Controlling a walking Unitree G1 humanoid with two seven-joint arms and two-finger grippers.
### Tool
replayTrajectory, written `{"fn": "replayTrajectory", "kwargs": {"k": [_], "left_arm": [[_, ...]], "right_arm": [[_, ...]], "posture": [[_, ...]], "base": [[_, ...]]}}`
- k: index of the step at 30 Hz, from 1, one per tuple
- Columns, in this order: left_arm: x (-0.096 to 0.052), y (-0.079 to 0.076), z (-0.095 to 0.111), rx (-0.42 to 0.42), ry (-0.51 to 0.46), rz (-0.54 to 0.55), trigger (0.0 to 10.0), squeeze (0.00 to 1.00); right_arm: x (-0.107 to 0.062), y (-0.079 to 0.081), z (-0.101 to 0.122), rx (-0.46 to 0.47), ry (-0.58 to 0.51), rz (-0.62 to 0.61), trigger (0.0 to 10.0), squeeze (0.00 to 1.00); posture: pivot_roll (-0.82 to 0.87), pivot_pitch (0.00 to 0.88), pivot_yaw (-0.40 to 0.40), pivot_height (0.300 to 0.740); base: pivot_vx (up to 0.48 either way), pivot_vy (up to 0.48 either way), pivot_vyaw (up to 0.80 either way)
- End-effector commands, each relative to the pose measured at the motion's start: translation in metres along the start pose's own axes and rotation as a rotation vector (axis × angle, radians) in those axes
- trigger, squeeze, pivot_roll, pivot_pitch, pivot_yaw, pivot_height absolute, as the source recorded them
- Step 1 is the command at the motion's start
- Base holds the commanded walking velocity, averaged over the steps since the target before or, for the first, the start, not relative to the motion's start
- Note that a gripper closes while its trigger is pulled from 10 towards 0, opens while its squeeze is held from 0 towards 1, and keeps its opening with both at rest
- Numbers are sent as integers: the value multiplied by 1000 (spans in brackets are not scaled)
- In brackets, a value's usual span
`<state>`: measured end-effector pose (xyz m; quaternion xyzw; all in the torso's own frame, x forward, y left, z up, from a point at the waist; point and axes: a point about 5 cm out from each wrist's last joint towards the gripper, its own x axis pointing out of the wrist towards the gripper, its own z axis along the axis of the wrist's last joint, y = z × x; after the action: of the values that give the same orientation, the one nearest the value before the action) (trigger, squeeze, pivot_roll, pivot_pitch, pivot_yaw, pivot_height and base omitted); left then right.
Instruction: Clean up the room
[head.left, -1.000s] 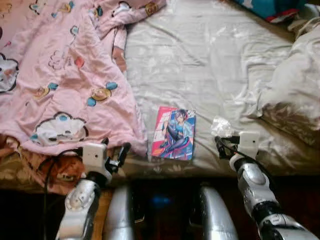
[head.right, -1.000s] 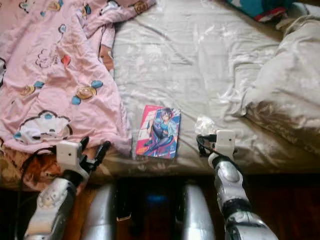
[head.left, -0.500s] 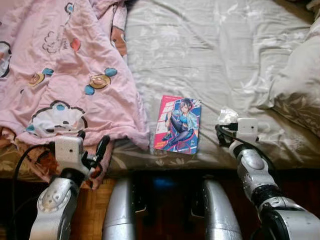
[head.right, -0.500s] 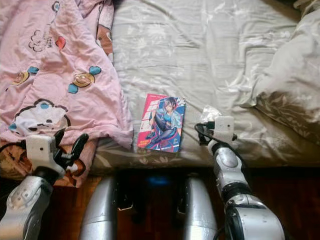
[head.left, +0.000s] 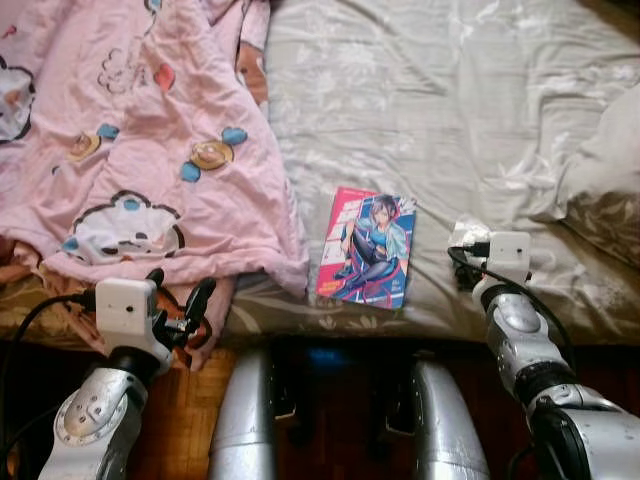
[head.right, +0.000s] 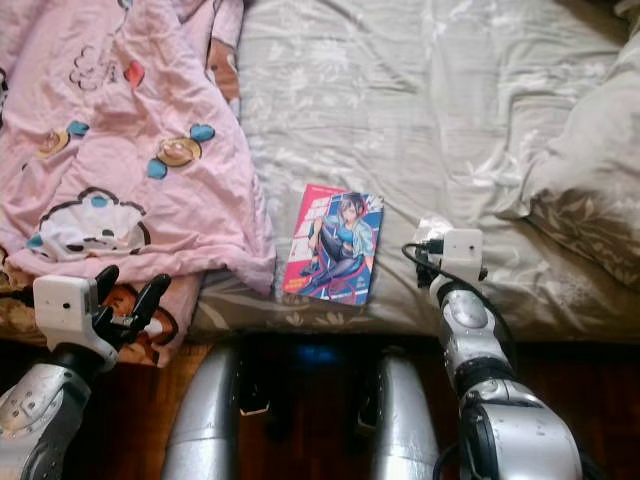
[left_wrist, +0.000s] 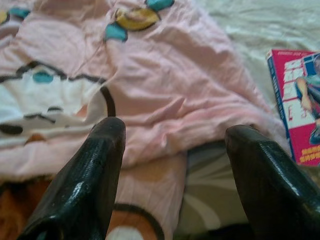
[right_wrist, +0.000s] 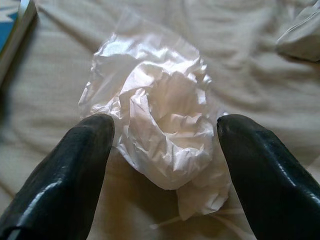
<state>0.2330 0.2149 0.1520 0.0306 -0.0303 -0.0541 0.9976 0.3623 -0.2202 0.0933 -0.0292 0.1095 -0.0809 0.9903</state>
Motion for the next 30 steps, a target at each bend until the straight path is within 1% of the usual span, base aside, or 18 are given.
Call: {"fn": "replayTrajectory", "kwargs": {"k": [1,5,12,16,19,30], "left_arm": [[-8,2,-3,-1,33,16,10000,0],[-8,2,-1,-1,42,11,10000,0],[-8,3,-2,3,51,16,10000,0],[-8,2,-3,2,54,21,10000,0],[-6,2,-5,0,57,21,10000,0],[0,2,-9,-1,58,18,10000,0]], "right_arm": [[-8,-7,-26,-9,100,-25,0,0],[-11,-11,-34,-1,120,-33,0,0],[-11,-14,-33,6,119,-50,0,0],[-10,-14,-29,28,94,-53,0,0],[-10,-13,-29,25,91,-51,0,0],[-14,-11,-40,21,115,-58,0,0]], "posture": [[260,624,53,621],[264,624,60,621],[260,617,58,621],[257,611,56,621],[251,599,53,621],[241,567,50,621]], "base": [[0,0,0],[0,0,0],[0,0,0],[0,0,0],[0,0,0],[0,0,0]]}}
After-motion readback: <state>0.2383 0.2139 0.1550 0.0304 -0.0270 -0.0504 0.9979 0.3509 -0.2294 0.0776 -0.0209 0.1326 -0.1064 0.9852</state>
